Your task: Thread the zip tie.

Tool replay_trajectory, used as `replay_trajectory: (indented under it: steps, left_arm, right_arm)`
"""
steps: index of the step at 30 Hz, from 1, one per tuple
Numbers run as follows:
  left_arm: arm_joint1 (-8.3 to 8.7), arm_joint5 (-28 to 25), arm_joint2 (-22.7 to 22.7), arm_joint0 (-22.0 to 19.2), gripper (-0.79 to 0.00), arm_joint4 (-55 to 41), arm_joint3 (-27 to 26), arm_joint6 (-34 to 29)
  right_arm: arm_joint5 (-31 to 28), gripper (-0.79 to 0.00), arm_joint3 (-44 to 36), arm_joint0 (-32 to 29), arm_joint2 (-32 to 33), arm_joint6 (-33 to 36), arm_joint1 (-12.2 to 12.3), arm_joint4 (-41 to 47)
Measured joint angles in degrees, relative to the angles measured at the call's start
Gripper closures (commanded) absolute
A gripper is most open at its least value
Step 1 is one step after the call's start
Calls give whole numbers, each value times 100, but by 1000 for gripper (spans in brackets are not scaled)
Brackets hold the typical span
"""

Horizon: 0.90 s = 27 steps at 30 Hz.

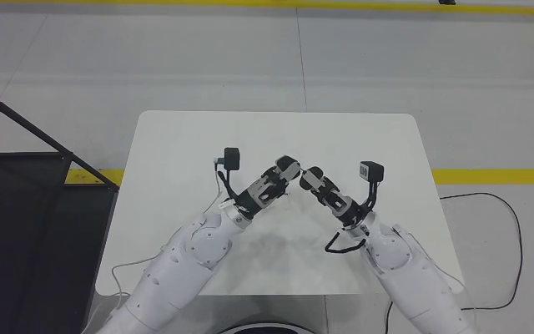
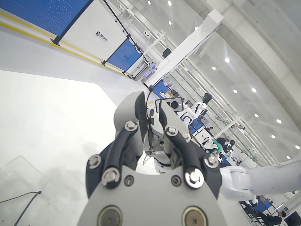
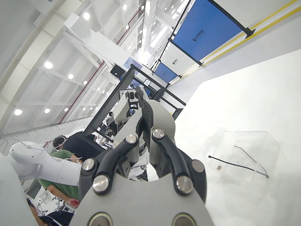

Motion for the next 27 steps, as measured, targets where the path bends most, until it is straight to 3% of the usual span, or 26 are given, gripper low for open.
replay_trajectory:
  steps: [4,15,27]
  left_arm:
    - [-20,-2,-26,10,-123,-7,5,-41]
    - [-71,3,-97,43,-154,4,10,-142]
    - [-128,-2,-156,53,0,-12,28,-229]
  right_arm:
    - [7,0,6,-12,37,44,-24,4]
    - [6,0,16,-51,127,130,-91,-13]
    - [11,0,13,-96,229,229,-152,-34]
